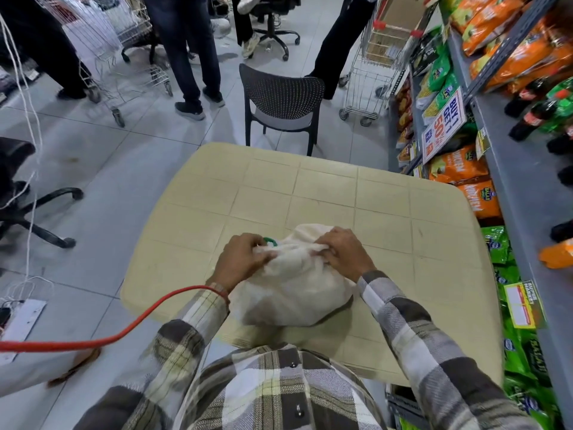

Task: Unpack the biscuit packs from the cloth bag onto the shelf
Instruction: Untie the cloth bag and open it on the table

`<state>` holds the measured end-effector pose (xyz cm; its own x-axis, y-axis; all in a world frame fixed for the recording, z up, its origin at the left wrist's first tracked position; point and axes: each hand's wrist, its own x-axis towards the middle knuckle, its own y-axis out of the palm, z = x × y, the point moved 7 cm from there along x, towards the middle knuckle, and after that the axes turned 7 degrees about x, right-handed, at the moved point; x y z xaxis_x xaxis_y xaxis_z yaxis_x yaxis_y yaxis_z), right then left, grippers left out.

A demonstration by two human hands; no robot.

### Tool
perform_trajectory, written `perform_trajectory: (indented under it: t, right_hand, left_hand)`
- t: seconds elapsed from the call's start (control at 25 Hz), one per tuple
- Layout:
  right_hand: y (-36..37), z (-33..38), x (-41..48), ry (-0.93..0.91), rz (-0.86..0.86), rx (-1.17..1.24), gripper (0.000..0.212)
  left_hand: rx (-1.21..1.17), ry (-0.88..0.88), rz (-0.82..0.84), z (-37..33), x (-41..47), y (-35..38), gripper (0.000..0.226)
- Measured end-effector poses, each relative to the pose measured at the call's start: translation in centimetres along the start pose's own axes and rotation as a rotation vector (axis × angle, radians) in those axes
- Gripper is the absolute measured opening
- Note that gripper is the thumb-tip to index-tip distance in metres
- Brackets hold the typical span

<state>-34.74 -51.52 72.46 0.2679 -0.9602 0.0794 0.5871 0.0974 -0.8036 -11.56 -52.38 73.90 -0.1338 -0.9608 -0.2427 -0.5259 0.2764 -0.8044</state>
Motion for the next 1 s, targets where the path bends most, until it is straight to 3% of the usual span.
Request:
perform_trajectory:
  t: [0.08,0.16,0.24,0.32,0.4,0.52,0.6,0.64,0.68,0.8,0.92,1.0]
  right_hand:
    - [-2.4,-2.6,-1.3,0.290,-0.360,0.340,0.018]
    - [-2.8,-5.4,-3.4,0.532,-0.606,0.685,0.013]
    - [-1.1,-6.9,-4.9,0.668,-0.661,0.977,0.019]
    - [-0.2,-6.6,-5.5,0.658,-0.645,1.143,0.019]
    - [-0.7,-5.0,-5.2,0.531,-0.547,1.076,0.030]
    - [-1.0,-3.0,-3.5,0.363,-0.205,0.433,0.044]
    - [-1.3,-2.6,-2.7,0.245,-0.177,0.158,0.030]
    - [-2.1,-2.9,-2.8,0.270,-0.267,0.216,0.017]
    - [-3.1,-3.9,-3.3,0.367,-0.411,0.394,0.008]
    - [-2.7,-8.6,-6.4,0.758,-0.836,0.917,0.028]
    - [-0.5,-10.8,-8.2,0.934,-1.017,1.329,0.032]
    - [0.2,-11.2,-8.9,1.027,-1.098,1.492,0.031]
  left_hand:
    - [-0.184,0.046,-0.291,1.1,-0.9,-2.6,0.024]
    - [-0.418,0.054,-0.442,3.2,-1.9,-3.8,0.018]
    - [-0.736,0.052,-0.375,4.6,-2.6,-3.3,0.018]
    - [-1.020,0.011,-0.232,5.3,-3.0,-2.6,0.018]
    - [-1.080,-0.003,-0.139,5.0,-3.2,-2.7,0.019]
    - [-0.995,0.133,-0.036,3.3,-3.9,-3.3,0.026]
    - [-0.989,0.220,0.043,2.5,-4.7,-3.5,0.028]
    - [-1.010,0.237,0.061,2.6,-5.2,-3.6,0.027]
    - [-1.056,0.226,0.045,3.1,-5.6,-3.7,0.026]
    - [-1.284,0.087,-0.168,6.6,-6.7,-3.8,0.030]
    - [-1.395,0.007,-0.235,8.5,-7.7,-3.1,0.021]
    - [-1.197,-0.062,-0.188,9.0,-8.2,-2.3,0.014]
